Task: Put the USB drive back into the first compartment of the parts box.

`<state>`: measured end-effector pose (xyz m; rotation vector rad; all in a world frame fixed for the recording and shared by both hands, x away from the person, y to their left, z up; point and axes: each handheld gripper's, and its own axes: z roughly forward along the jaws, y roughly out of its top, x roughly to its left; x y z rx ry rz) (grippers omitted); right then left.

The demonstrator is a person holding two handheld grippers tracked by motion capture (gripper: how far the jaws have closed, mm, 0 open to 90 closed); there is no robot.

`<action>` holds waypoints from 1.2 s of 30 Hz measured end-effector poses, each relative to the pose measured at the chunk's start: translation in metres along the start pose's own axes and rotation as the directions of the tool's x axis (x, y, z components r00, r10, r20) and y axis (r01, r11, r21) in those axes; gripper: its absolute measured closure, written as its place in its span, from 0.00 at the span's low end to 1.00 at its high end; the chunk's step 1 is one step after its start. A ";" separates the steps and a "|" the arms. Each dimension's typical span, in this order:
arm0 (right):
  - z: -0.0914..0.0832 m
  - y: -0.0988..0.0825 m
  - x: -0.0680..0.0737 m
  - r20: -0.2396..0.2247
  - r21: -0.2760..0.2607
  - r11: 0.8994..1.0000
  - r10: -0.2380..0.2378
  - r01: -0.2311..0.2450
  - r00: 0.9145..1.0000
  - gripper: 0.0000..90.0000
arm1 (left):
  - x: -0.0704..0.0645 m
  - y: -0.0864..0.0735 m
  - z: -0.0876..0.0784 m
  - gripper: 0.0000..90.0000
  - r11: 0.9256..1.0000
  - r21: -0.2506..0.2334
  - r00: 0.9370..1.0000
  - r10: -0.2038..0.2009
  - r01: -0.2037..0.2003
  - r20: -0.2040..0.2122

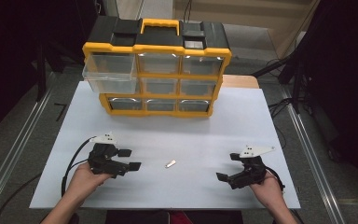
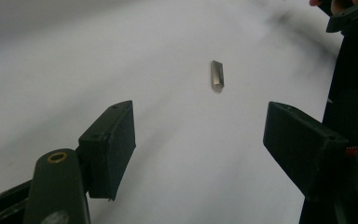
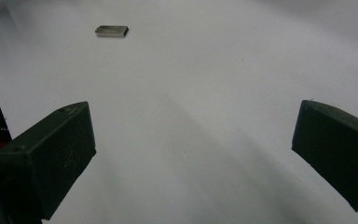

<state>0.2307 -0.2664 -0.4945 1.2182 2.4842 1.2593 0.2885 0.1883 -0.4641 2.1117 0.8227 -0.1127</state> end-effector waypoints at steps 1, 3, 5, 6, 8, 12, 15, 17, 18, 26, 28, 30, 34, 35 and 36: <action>0.000 0.000 0.000 0.000 -0.001 1.000 0.000 0.000 1.000 0.00 | -0.001 0.001 0.001 0.29 1.000 0.002 1.000 0.003 -0.003 -0.002; 0.000 0.000 0.000 -0.001 0.001 1.000 -0.001 0.001 1.000 0.00 | -0.001 0.004 0.003 0.29 1.000 0.004 1.000 0.012 -0.012 -0.001; 0.000 0.000 0.001 -0.001 0.003 1.000 -0.003 0.003 1.000 0.00 | -0.003 0.008 0.005 0.29 1.000 -0.004 1.000 0.009 -0.009 -0.001; 0.000 0.000 0.001 0.000 0.005 1.000 -0.003 0.003 1.000 0.00 | -0.004 0.011 0.007 0.29 1.000 -0.006 1.000 0.024 -0.024 -0.009; 0.001 -0.001 0.001 0.009 0.006 1.000 -0.007 0.007 1.000 0.00 | -0.005 0.013 0.007 0.29 1.000 -0.004 1.000 0.026 -0.026 -0.007; 0.001 0.000 0.001 0.016 0.008 1.000 -0.012 0.012 1.000 0.00 | -0.010 0.018 0.008 0.29 1.000 -0.022 0.999 0.022 -0.021 0.027; 0.002 0.000 0.001 0.013 0.009 1.000 -0.014 0.013 1.000 0.00 | -0.011 0.021 0.011 0.29 1.000 -0.021 0.999 0.024 -0.023 0.028; 0.003 0.000 0.002 0.012 0.010 1.000 -0.012 0.012 1.000 0.00 | -0.010 0.022 0.013 0.29 1.000 -0.018 0.999 0.026 -0.026 0.029; 0.002 0.000 0.002 0.011 0.009 1.000 -0.011 0.010 1.000 0.00 | -0.011 0.023 0.014 0.29 0.999 -0.017 0.999 0.027 -0.027 0.021; 0.001 0.000 0.001 0.014 0.008 1.000 -0.012 0.012 1.000 0.00 | -0.013 0.032 0.022 0.29 0.999 -0.015 0.999 0.047 -0.046 0.023; 0.000 0.000 0.001 0.013 0.002 1.000 -0.010 0.010 1.000 0.00 | -0.014 0.035 0.025 0.29 0.999 -0.017 0.998 0.050 -0.049 0.028; 0.000 0.000 0.001 0.013 0.003 1.000 -0.009 0.009 1.000 0.00 | -0.015 0.036 0.028 0.29 0.998 -0.019 0.998 0.056 -0.056 0.029; 0.000 0.000 0.001 0.009 0.005 1.000 -0.010 0.009 1.000 0.00 | -0.016 0.040 0.035 0.32 0.997 -0.009 0.997 0.073 -0.073 0.030; 0.000 0.000 0.002 0.007 0.006 1.000 -0.011 0.011 1.000 0.00 | -0.017 0.040 0.036 0.32 0.997 -0.012 0.997 0.073 -0.072 0.037; 0.000 0.000 0.002 0.006 0.006 1.000 -0.010 0.010 1.000 0.00 | -0.017 0.042 0.038 0.32 0.997 -0.004 0.996 0.078 -0.078 0.033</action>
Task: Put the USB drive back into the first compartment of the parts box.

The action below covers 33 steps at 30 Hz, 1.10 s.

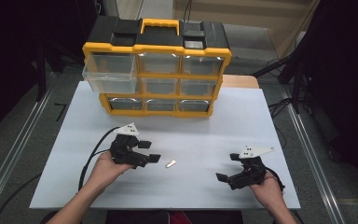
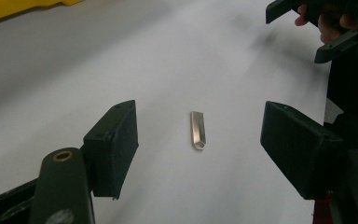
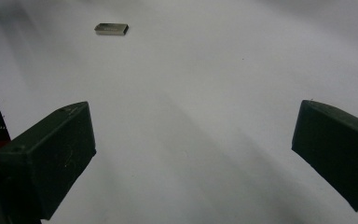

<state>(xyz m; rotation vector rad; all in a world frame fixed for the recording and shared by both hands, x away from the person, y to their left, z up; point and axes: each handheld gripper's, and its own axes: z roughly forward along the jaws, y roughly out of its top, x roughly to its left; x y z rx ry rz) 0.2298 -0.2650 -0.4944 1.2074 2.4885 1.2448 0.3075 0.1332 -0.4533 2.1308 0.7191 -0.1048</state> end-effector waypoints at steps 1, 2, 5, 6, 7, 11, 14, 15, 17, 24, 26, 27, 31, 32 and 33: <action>0.000 0.000 0.000 0.000 0.001 1.000 0.000 0.000 1.000 0.00 | 0.000 0.001 0.002 0.32 1.000 -0.001 1.000 0.004 -0.004 0.003; 0.000 0.000 0.000 0.000 0.001 1.000 0.000 0.000 1.000 0.00 | 0.000 0.001 0.002 0.32 1.000 -0.001 1.000 0.004 -0.004 0.003; 0.000 0.000 0.000 0.001 -0.002 1.000 0.002 -0.002 1.000 0.00 | -0.002 0.005 0.008 0.32 1.000 0.008 1.000 0.019 -0.019 0.008; 0.000 0.000 0.000 0.001 -0.002 1.000 0.002 -0.002 1.000 0.00 | -0.003 0.006 0.009 0.32 1.000 0.010 1.000 0.020 -0.021 0.001; 0.000 0.000 0.000 0.002 -0.001 1.000 0.003 -0.003 1.000 0.00 | -0.003 0.006 0.009 0.32 1.000 0.010 1.000 0.020 -0.021 0.001; 0.000 0.000 0.000 0.002 0.001 1.000 0.002 -0.002 1.000 0.00 | -0.005 0.010 0.015 0.32 0.999 0.019 0.999 0.042 -0.042 -0.010; 0.000 0.000 0.000 0.004 0.006 1.000 0.004 -0.004 1.000 0.00 | -0.007 0.013 0.021 0.32 0.999 0.021 0.999 0.040 -0.040 0.000; 0.000 0.000 0.000 0.003 0.006 1.000 0.003 -0.003 1.000 0.00 | -0.008 0.014 0.022 0.32 0.998 0.027 0.999 0.048 -0.048 0.002; 0.000 0.000 0.000 0.000 0.007 1.000 0.002 -0.002 1.000 0.00 | -0.009 0.015 0.026 0.32 0.998 0.030 0.999 0.050 -0.050 0.008; 0.000 0.000 -0.001 -0.002 0.005 1.000 0.005 -0.005 1.000 0.00 | -0.012 0.020 0.040 0.32 0.998 0.041 0.998 0.056 -0.057 0.021; 0.000 0.000 -0.001 -0.002 0.005 1.000 0.006 -0.006 1.000 0.00 | -0.013 0.021 0.042 0.32 0.997 0.042 0.998 0.059 -0.060 0.021; 0.000 0.000 -0.001 -0.002 0.005 1.000 0.005 -0.005 1.000 0.00 | -0.013 0.022 0.043 0.32 0.997 0.045 0.998 0.061 -0.062 0.021; 0.000 0.000 0.000 -0.002 0.007 1.000 0.004 -0.004 1.000 0.00 | -0.016 0.023 0.048 0.32 0.997 0.043 0.998 0.061 -0.062 0.020; 0.000 0.000 0.000 -0.002 0.007 1.000 0.005 -0.005 1.000 0.00 | -0.016 0.023 0.051 0.32 0.996 0.052 0.998 0.066 -0.067 0.021; 0.000 0.000 0.000 -0.002 0.007 1.000 0.005 -0.005 1.000 0.00 | -0.016 0.023 0.051 0.32 0.996 0.052 0.998 0.066 -0.067 0.021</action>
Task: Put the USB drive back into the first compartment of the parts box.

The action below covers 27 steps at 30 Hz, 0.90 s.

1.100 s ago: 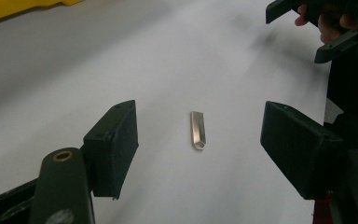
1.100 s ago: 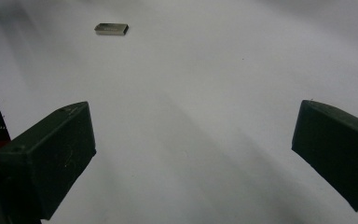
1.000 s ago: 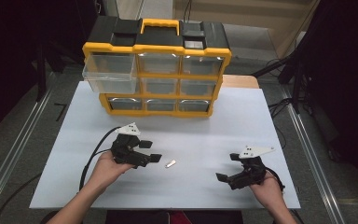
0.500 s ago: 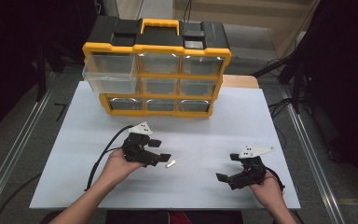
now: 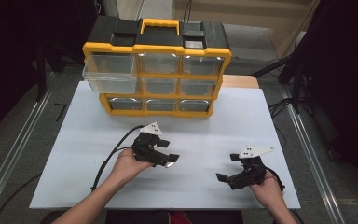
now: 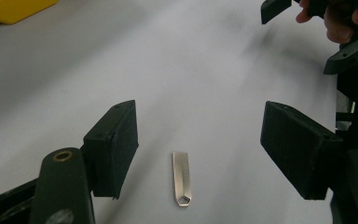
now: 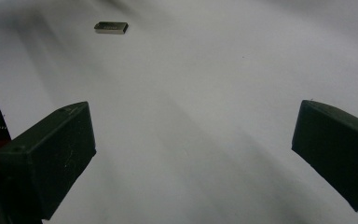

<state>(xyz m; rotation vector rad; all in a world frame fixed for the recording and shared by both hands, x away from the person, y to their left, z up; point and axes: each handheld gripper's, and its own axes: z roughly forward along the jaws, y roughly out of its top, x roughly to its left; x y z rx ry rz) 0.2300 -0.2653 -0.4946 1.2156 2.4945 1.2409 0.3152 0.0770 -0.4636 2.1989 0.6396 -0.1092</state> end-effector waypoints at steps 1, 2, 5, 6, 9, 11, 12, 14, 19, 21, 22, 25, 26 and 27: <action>0.000 0.000 0.000 0.000 0.000 1.000 0.000 0.000 1.000 0.00 | 0.000 -0.001 0.001 0.32 1.000 0.010 1.000 0.003 -0.003 -0.006; 0.000 0.000 0.000 0.001 -0.002 1.000 0.001 -0.001 1.000 0.00 | 0.000 -0.001 0.004 0.32 1.000 0.013 1.000 -0.008 0.008 -0.014; 0.000 0.000 0.000 0.001 -0.001 1.000 0.000 0.000 1.000 0.00 | -0.001 -0.003 0.008 0.32 1.000 0.022 1.000 -0.017 0.018 -0.021; 0.000 0.000 0.000 0.001 -0.001 1.000 0.000 0.000 1.000 0.00 | -0.001 -0.003 0.008 0.32 1.000 0.022 1.000 -0.017 0.018 -0.021; 0.000 0.000 0.000 0.001 -0.001 1.000 0.001 -0.001 1.000 0.00 | 0.001 -0.006 0.010 0.32 0.999 0.023 0.999 -0.034 0.034 -0.008; -0.001 0.000 -0.001 0.000 -0.003 1.000 0.000 0.000 1.000 0.00 | 0.001 -0.008 0.012 0.32 0.999 0.028 0.999 -0.020 0.020 -0.027; -0.001 0.000 -0.001 0.001 -0.003 1.000 0.000 0.000 1.000 0.00 | 0.001 -0.008 0.012 0.32 0.999 0.028 0.999 -0.020 0.020 -0.027; 0.000 0.000 0.000 0.000 -0.002 1.000 0.001 -0.001 1.000 0.00 | -0.001 -0.010 0.014 0.32 0.999 0.040 0.999 -0.001 0.002 -0.033; 0.000 0.000 0.000 -0.002 0.000 1.000 0.002 -0.002 1.000 0.00 | -0.004 -0.014 0.021 0.32 0.996 0.085 0.999 0.030 -0.027 -0.039; 0.000 0.000 0.000 -0.002 0.001 1.000 0.001 -0.001 1.000 0.00 | -0.005 -0.016 0.024 0.34 0.993 0.110 0.998 0.047 -0.042 -0.051; 0.000 0.000 0.000 -0.003 0.000 1.000 -0.001 0.001 1.000 0.00 | -0.005 -0.016 0.025 0.34 0.992 0.114 0.997 0.058 -0.051 -0.058; 0.000 0.000 0.000 -0.001 0.002 1.000 -0.002 0.002 1.000 0.00 | -0.006 -0.018 0.028 0.34 0.990 0.129 0.994 0.073 -0.063 -0.077; 0.000 0.000 0.000 -0.002 0.004 1.000 -0.002 0.002 1.000 0.00 | -0.006 -0.018 0.028 0.35 0.989 0.134 0.994 0.076 -0.065 -0.077; 0.000 0.000 0.000 -0.002 0.005 1.000 -0.002 0.002 1.000 0.00 | -0.006 -0.019 0.029 0.37 0.988 0.140 0.993 0.083 -0.072 -0.080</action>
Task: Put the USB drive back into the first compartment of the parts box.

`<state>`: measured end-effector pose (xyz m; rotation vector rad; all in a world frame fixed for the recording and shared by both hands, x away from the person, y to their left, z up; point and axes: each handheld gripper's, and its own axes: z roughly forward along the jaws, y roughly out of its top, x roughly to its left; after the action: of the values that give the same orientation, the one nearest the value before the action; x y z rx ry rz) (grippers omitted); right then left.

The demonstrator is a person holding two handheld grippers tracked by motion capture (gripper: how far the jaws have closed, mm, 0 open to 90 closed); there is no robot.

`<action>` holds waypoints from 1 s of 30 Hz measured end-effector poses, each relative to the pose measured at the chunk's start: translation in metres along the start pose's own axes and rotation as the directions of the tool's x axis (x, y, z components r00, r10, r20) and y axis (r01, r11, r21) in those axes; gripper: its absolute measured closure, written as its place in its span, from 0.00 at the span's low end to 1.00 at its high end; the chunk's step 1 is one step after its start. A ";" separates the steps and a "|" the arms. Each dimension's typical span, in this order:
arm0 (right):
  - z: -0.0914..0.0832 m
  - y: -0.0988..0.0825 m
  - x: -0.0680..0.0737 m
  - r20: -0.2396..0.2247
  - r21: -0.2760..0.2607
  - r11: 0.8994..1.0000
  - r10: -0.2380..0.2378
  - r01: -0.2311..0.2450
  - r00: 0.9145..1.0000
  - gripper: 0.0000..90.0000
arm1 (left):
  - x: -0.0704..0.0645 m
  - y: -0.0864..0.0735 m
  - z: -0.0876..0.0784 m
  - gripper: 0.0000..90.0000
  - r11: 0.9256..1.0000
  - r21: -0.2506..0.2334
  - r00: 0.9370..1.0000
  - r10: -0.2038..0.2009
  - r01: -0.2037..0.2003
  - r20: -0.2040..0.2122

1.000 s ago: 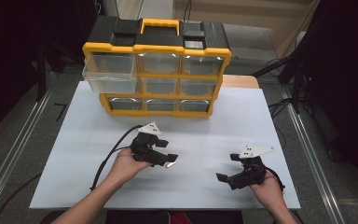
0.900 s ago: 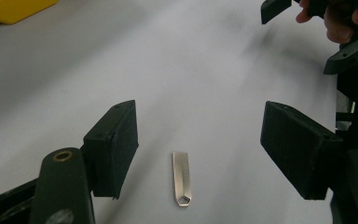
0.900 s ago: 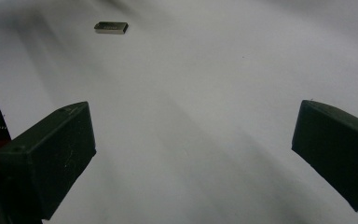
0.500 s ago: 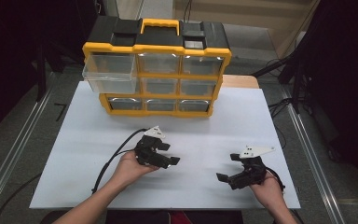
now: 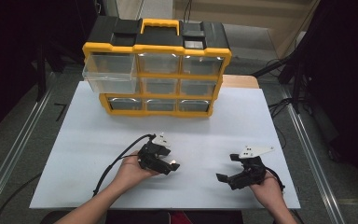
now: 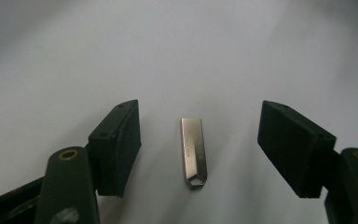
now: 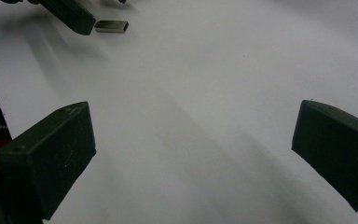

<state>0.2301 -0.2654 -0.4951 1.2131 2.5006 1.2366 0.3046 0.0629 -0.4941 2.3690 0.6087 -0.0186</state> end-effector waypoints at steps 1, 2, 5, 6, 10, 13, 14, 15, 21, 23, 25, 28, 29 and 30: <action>0.000 0.000 0.000 0.000 -0.001 1.000 -0.001 0.001 1.000 0.00 | -0.001 0.000 0.001 0.37 1.000 0.012 1.000 0.011 -0.011 -0.004; 0.000 0.000 0.000 -0.001 -0.002 1.000 0.000 0.000 1.000 0.00 | -0.002 -0.001 0.003 0.42 0.999 0.027 1.000 0.023 -0.023 -0.008; 0.000 0.000 0.000 -0.001 -0.002 1.000 0.000 0.000 1.000 0.00 | -0.008 -0.002 0.004 0.46 0.997 0.032 0.996 0.075 -0.073 -0.058; 0.000 0.000 0.000 -0.001 -0.002 1.000 0.000 0.000 1.000 0.00 | -0.010 -0.003 0.004 0.46 0.996 0.036 0.993 0.088 -0.086 -0.083; 0.000 0.000 0.000 -0.001 -0.001 1.000 -0.001 0.001 1.000 0.00 | -0.016 -0.006 0.006 0.55 0.993 0.025 0.982 0.117 -0.115 -0.146; 0.000 0.000 0.000 -0.002 -0.002 1.000 -0.003 0.003 1.000 0.00 | -0.016 -0.005 0.006 0.61 0.995 0.022 0.983 0.099 -0.097 -0.152; 0.000 0.000 0.000 -0.002 -0.002 1.000 -0.003 0.003 1.000 0.00 | -0.016 -0.005 0.006 0.61 0.995 0.023 0.983 0.095 -0.093 -0.156; 0.000 0.000 0.000 -0.003 -0.002 1.000 -0.003 0.003 1.000 0.00 | -0.016 -0.005 0.005 0.63 0.996 0.026 0.983 0.092 -0.089 -0.161; 0.001 0.000 0.000 -0.005 -0.002 1.000 -0.003 0.003 1.000 0.00 | -0.016 -0.005 0.004 0.87 0.997 0.027 0.985 0.074 -0.071 -0.154; 0.001 0.000 0.000 -0.004 -0.001 1.000 -0.004 0.004 1.000 0.00 | -0.014 -0.004 0.004 0.89 0.998 0.027 0.988 0.053 -0.049 -0.142; 0.001 0.000 0.000 -0.005 -0.001 1.000 -0.004 0.004 1.000 0.00 | -0.012 -0.004 0.003 0.89 0.999 0.025 0.991 0.038 -0.036 -0.125; 0.001 0.000 0.000 -0.007 0.001 1.000 -0.003 0.003 1.000 0.00 | -0.008 -0.005 0.003 0.89 0.999 0.019 0.994 0.036 -0.034 -0.099; 0.001 0.000 0.000 -0.007 0.001 1.000 -0.003 0.003 1.000 0.00 | -0.006 -0.005 0.002 0.89 1.000 0.015 0.996 0.018 -0.017 -0.083; 0.001 0.000 0.000 -0.009 0.001 1.000 -0.002 0.002 1.000 0.00 | -0.003 -0.005 0.002 0.89 1.000 0.010 0.998 0.002 -0.001 -0.070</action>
<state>0.2305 -0.2643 -0.4954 1.2071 2.5083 1.2433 0.2998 0.0635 -0.4979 2.3882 0.6414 0.0626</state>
